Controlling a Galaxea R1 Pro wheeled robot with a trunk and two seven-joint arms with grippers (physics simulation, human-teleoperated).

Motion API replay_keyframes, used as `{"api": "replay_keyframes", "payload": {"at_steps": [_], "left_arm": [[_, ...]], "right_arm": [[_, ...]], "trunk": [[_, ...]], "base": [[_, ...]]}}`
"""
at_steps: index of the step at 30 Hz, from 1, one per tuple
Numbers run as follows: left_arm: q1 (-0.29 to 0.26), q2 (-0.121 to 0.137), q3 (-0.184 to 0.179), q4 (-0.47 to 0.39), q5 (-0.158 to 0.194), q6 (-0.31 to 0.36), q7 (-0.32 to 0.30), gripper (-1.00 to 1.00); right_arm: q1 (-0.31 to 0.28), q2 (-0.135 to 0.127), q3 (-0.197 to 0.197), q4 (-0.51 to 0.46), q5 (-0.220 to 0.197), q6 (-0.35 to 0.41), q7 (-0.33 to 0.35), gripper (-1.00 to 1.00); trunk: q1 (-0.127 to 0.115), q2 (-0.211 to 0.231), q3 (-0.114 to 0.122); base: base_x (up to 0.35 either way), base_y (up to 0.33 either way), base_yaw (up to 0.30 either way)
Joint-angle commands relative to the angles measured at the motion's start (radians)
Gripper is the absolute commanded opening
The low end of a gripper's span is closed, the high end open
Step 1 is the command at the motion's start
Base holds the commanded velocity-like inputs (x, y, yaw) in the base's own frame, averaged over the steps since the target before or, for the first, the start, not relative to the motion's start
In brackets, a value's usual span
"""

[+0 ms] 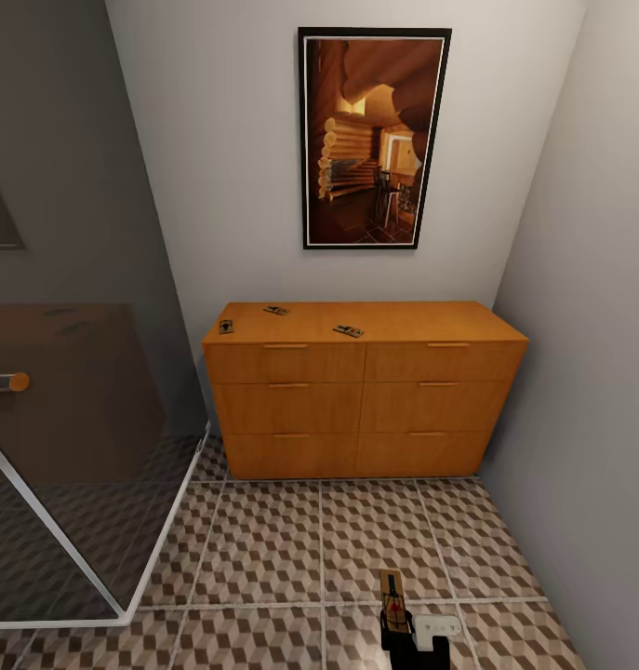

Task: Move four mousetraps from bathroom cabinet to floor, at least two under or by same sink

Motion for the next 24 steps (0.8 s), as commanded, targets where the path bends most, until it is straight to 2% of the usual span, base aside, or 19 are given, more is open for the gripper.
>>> {"api": "replay_keyframes", "payload": {"at_steps": [1, 24], "left_arm": [[-0.002, 0.000, -0.007, 0.004, 0.000, -0.007, 0.003, 1.00], [-0.002, -0.001, -0.007, 0.004, 0.000, -0.007, 0.003, 1.00]], "right_arm": [[-0.001, 0.000, -0.002, 0.001, 0.008, -0.002, -0.005, -1.00], [-0.001, 0.000, -0.002, 0.001, 0.008, -0.002, -0.004, -1.00]], "trunk": [[0.000, -0.001, -0.001], [0.000, -0.001, -0.001]], "base": [[0.000, 0.000, 0.000], [0.000, 0.000, 0.000]]}}
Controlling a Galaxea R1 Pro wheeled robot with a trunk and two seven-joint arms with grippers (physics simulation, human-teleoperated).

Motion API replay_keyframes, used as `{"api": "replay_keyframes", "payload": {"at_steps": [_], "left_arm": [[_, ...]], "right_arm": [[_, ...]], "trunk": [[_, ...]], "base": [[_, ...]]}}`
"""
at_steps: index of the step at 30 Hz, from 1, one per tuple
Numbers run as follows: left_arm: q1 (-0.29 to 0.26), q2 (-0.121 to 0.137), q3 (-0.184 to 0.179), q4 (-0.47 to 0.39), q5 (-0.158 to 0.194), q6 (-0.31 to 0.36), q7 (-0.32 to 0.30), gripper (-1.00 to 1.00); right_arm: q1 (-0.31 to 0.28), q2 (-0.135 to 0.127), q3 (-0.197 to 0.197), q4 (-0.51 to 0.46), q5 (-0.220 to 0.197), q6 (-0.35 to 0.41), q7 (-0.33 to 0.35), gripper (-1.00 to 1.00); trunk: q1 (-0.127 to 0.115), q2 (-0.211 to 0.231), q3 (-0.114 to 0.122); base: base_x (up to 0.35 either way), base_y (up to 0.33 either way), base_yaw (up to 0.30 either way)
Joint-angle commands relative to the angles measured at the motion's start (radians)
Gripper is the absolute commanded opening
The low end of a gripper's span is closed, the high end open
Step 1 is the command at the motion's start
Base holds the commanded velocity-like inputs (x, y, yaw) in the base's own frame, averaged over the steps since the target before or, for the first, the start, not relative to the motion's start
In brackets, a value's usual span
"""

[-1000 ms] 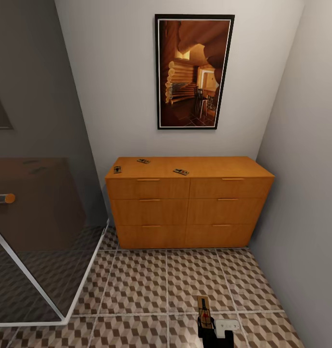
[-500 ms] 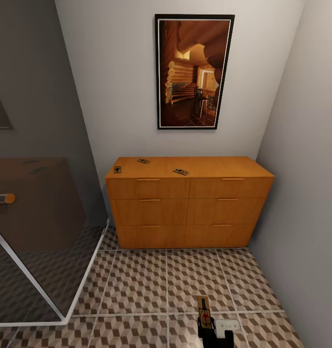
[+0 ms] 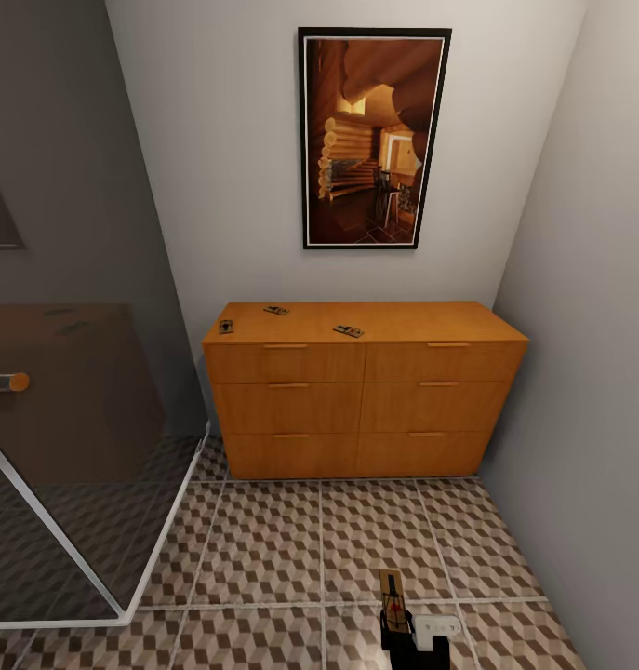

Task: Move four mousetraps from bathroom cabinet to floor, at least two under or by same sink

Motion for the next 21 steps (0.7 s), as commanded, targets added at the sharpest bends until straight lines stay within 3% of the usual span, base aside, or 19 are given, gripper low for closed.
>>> {"api": "replay_keyframes", "payload": {"at_steps": [1, 21], "left_arm": [[-0.002, 0.000, -0.007, 0.004, 0.000, -0.007, 0.003, 1.00], [-0.002, 0.000, -0.007, 0.004, 0.000, -0.007, 0.003, 1.00]], "right_arm": [[-0.001, 0.000, -0.002, 0.001, 0.008, -0.002, -0.005, -1.00], [-0.001, 0.000, -0.002, 0.001, 0.008, -0.002, -0.005, -1.00]], "trunk": [[0.000, -0.001, -0.001], [0.000, -0.001, -0.001]], "base": [[0.000, 0.000, 0.000], [0.000, 0.000, 0.000]]}}
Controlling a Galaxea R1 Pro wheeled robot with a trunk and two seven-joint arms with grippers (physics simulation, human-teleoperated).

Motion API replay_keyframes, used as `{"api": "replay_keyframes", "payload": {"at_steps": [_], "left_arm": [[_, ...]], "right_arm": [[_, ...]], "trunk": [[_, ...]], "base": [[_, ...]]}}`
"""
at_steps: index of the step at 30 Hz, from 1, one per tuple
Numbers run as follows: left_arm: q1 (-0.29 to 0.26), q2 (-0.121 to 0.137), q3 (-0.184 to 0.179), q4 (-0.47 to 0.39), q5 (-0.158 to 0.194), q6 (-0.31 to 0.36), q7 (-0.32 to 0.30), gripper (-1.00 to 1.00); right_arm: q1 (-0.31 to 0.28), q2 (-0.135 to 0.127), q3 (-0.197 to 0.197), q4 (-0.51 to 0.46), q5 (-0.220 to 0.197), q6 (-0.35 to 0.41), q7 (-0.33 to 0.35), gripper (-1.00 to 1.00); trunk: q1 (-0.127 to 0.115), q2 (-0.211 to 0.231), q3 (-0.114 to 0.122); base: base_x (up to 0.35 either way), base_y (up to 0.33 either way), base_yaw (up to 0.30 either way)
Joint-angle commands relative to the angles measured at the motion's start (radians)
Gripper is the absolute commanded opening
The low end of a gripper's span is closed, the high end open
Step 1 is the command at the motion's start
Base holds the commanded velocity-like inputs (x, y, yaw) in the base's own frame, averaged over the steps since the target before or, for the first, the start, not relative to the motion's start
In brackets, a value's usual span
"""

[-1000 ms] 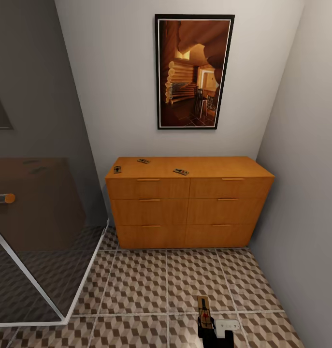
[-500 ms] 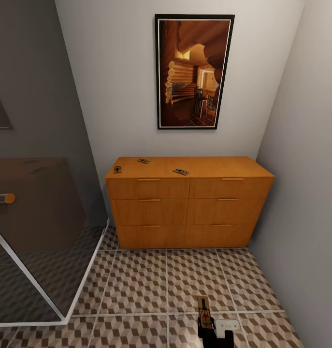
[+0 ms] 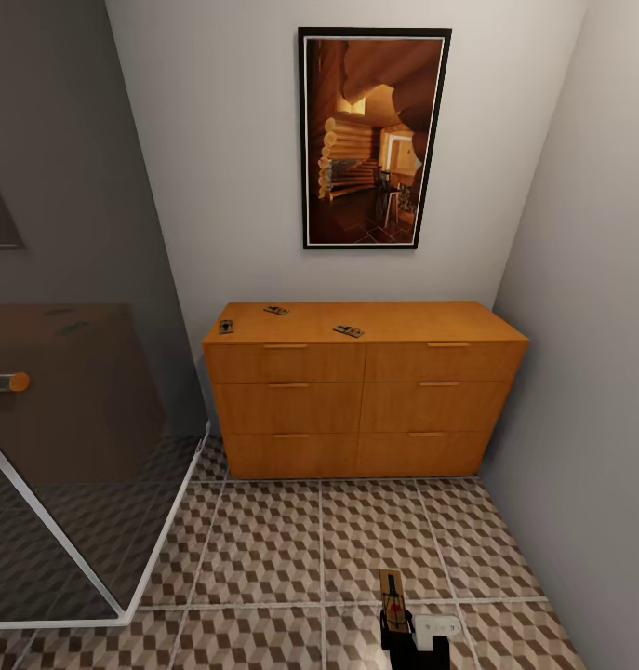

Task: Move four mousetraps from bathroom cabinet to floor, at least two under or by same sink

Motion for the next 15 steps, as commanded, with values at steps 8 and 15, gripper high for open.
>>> {"api": "replay_keyframes", "payload": {"at_steps": [8, 15], "left_arm": [[-0.002, 0.000, -0.007, 0.004, 0.000, -0.007, 0.003, 1.00], [-0.002, 0.000, -0.007, 0.004, 0.000, -0.007, 0.003, 1.00]], "right_arm": [[-0.001, 0.000, -0.002, 0.001, 0.008, -0.002, -0.005, -1.00], [-0.001, 0.000, -0.002, 0.001, 0.008, -0.002, -0.005, -1.00]], "trunk": [[0.000, -0.001, -0.001], [0.000, -0.001, -0.001]], "base": [[0.000, 0.000, 0.000], [0.000, 0.000, 0.000]]}}
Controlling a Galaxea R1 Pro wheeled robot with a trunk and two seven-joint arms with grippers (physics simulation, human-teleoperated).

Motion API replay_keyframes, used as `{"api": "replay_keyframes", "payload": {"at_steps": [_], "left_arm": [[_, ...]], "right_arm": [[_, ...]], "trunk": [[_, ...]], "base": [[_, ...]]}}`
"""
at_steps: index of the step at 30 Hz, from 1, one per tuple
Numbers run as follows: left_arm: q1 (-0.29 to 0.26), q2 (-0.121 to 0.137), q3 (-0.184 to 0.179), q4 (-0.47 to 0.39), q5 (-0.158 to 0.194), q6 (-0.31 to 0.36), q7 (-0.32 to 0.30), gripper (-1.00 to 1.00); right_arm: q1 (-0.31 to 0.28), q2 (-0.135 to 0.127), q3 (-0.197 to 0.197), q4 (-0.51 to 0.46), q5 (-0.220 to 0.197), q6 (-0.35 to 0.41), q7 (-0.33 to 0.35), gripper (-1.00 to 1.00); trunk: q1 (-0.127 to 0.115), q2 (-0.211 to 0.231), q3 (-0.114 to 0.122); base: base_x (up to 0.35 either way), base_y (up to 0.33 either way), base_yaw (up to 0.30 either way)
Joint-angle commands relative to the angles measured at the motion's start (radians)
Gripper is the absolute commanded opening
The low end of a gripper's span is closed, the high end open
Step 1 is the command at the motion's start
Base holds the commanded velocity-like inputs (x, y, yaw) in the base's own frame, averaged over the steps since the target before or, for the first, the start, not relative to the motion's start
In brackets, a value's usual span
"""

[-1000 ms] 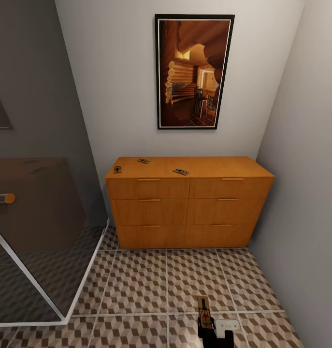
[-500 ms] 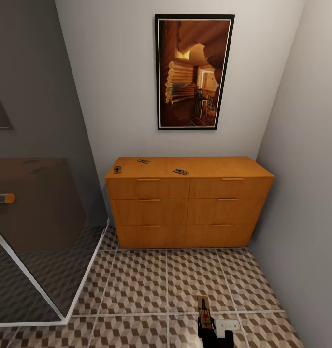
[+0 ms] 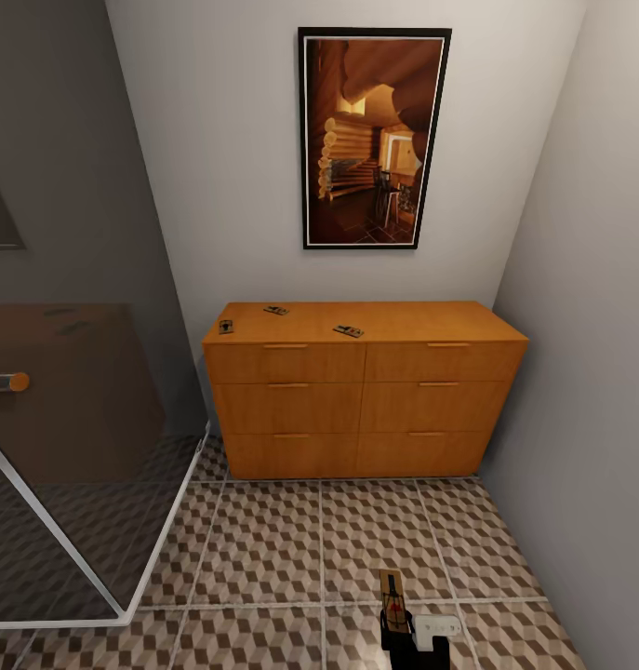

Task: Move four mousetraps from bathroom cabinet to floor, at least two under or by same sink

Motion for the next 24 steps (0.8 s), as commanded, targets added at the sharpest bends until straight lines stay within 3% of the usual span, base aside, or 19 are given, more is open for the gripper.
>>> {"api": "replay_keyframes", "payload": {"at_steps": [1, 24], "left_arm": [[-0.002, -0.001, -0.007, 0.004, 0.000, -0.007, 0.003, 1.00], [-0.002, -0.001, -0.007, 0.004, 0.000, -0.007, 0.003, 1.00]], "right_arm": [[-0.001, 0.000, -0.002, 0.001, 0.008, -0.002, -0.005, -1.00], [-0.001, 0.000, -0.002, 0.001, 0.008, -0.002, -0.005, -1.00]], "trunk": [[0.000, -0.001, -0.001], [0.000, -0.001, -0.001]], "base": [[0.000, 0.000, 0.000], [0.000, 0.000, 0.000]]}}
